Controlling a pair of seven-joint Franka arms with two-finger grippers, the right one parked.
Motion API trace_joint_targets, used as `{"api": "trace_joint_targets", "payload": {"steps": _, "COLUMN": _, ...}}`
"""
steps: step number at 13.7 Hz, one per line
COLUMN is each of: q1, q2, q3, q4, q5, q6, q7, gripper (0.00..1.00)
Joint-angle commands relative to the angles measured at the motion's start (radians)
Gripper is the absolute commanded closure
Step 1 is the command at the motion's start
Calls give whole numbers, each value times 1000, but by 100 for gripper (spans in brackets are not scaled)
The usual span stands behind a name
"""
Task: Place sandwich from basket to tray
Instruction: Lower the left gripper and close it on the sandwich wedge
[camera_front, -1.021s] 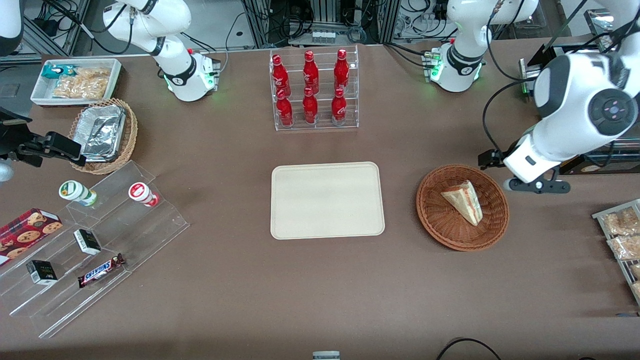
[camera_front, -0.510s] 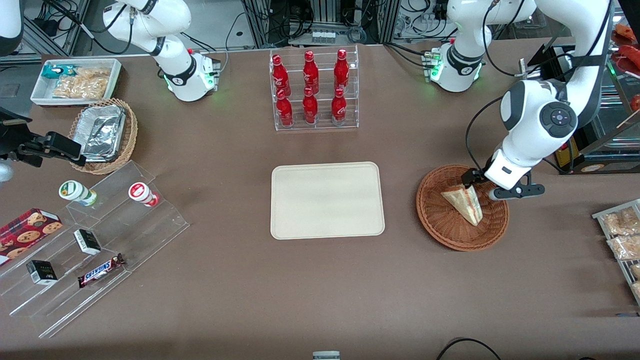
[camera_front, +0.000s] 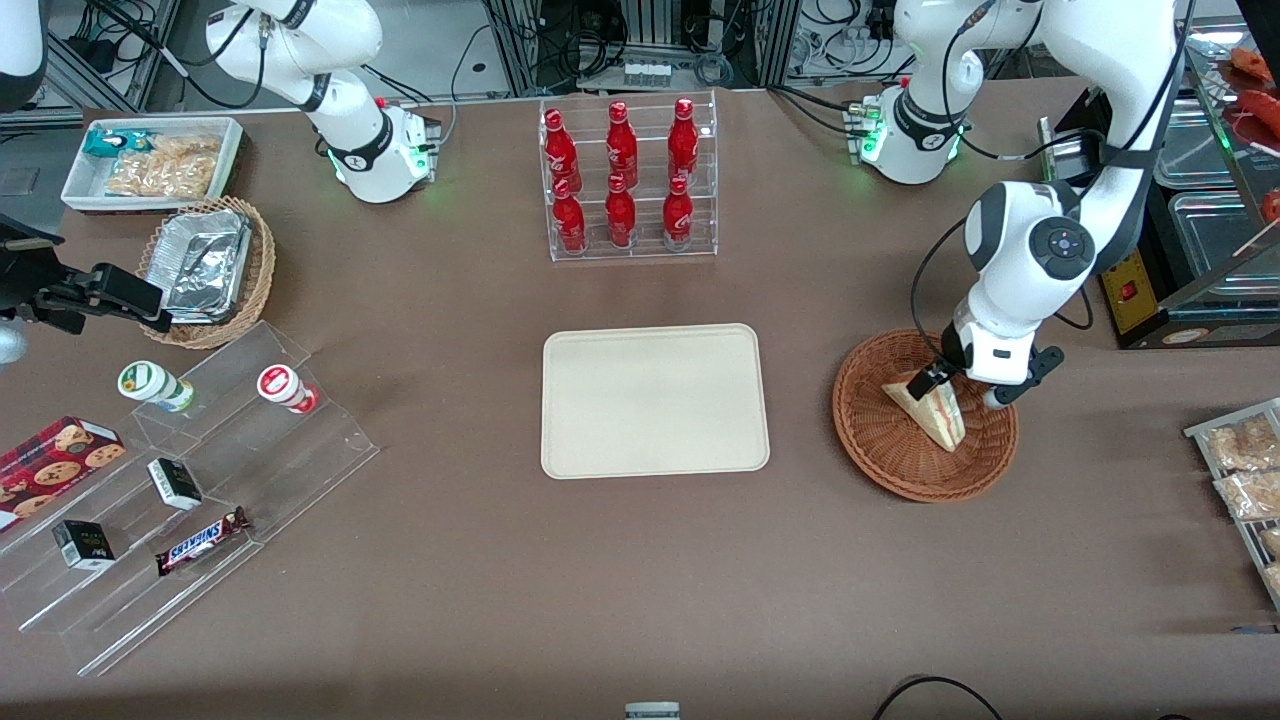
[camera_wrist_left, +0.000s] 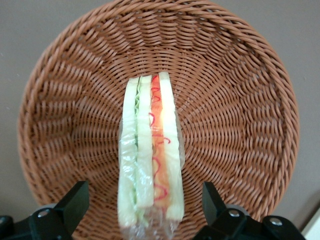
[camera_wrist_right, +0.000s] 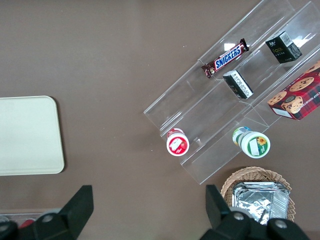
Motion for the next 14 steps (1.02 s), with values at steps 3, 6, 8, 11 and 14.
{"api": "trace_joint_targets", "payload": {"steps": 3, "q1": -3, "q2": 61, "q3": 4, "q4": 5, "q5": 10, "q6": 60, "q7": -66, "gripper": 58}}
{"api": "trace_joint_targets", "payload": {"steps": 6, "q1": -6, "q2": 67, "q3": 4, "q4": 18, "q5": 13, "q6": 50, "q7": -6, "gripper": 94}}
{"api": "trace_joint_targets", "payload": {"steps": 8, "q1": -5, "q2": 56, "q3": 4, "q4": 34, "q5": 13, "q6": 46, "q7": 110, "gripper": 95}}
{"api": "trace_joint_targets", "payload": {"steps": 11, "q1": -27, "q2": 39, "q3": 2, "q4": 126, "q5": 13, "q6": -93, "q7": 233, "gripper": 93}}
{"api": "trace_joint_targets", "payload": {"steps": 14, "q1": -78, "q2": 65, "q3": -12, "q4": 368, "q5": 12, "q6": -458, "q7": 299, "gripper": 95}}
